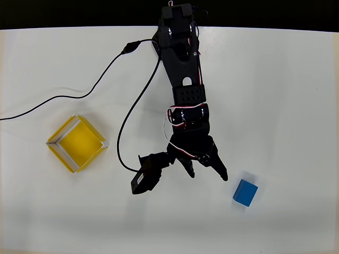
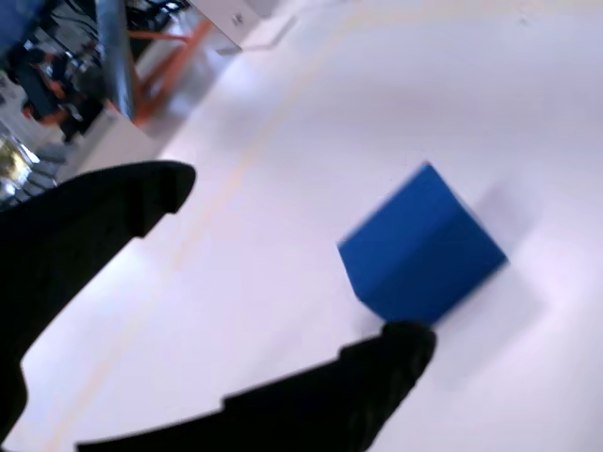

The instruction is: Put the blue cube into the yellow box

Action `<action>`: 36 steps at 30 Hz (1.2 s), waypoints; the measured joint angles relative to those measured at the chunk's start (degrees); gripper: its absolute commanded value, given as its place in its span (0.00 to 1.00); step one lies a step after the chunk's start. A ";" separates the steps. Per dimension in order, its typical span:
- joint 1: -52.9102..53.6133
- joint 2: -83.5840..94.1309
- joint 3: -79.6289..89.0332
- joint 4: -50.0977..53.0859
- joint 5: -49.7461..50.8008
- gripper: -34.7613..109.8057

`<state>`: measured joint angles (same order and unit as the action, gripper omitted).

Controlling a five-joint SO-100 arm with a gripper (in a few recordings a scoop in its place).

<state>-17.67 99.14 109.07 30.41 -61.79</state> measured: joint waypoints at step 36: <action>-12.22 -48.52 -49.39 13.80 21.62 0.54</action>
<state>-29.88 50.62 59.68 44.21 -40.17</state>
